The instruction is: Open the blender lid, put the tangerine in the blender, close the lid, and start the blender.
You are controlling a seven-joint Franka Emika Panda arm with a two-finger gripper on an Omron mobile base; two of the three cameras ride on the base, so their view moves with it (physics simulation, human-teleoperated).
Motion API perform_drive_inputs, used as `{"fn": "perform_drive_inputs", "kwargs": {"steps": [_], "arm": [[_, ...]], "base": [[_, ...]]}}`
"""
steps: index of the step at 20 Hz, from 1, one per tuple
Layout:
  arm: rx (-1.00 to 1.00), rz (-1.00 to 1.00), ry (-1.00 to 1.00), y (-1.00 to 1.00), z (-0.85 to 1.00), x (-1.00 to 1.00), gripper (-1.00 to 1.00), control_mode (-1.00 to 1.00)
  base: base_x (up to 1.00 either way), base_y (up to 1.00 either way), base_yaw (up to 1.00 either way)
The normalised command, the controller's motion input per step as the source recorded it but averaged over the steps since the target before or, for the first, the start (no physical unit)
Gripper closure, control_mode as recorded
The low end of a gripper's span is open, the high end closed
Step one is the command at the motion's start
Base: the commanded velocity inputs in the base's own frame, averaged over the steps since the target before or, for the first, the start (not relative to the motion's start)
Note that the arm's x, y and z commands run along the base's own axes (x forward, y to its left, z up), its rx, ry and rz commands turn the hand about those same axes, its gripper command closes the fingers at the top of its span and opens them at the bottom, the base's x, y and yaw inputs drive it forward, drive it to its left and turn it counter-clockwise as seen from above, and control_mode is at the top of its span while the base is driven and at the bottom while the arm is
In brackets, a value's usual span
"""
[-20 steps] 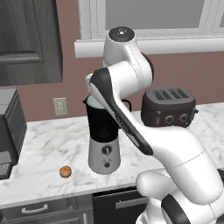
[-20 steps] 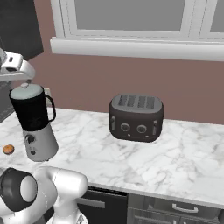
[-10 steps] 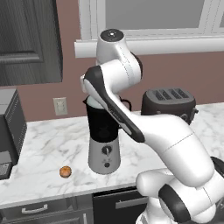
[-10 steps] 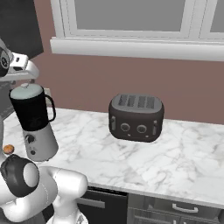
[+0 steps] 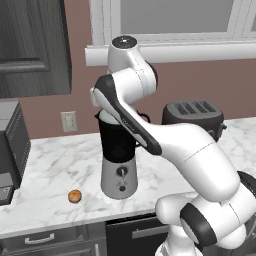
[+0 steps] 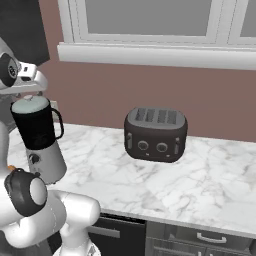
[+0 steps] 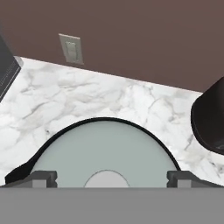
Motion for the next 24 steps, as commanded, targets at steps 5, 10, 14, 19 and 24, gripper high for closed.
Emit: {"fn": "perform_drive_inputs", "kwargs": {"steps": [5,10,14,19,24], "arm": [[0.00,0.03,0.01,0.00,-0.06,0.00,-1.00,-1.00],[0.00,0.02,0.04,0.00,-0.09,0.00,-1.00,-1.00],[0.00,0.02,0.02,0.00,-0.16,0.00,-1.00,-1.00],[0.00,0.02,0.02,0.00,-0.19,0.00,-1.00,-1.00],[0.00,0.00,0.00,0.03,-0.18,-0.04,-1.00,-1.00]], "base": [[0.00,0.00,0.00],[0.00,0.00,0.00],[0.00,0.00,0.00],[0.00,0.00,0.00],[0.00,0.00,0.00]]}}
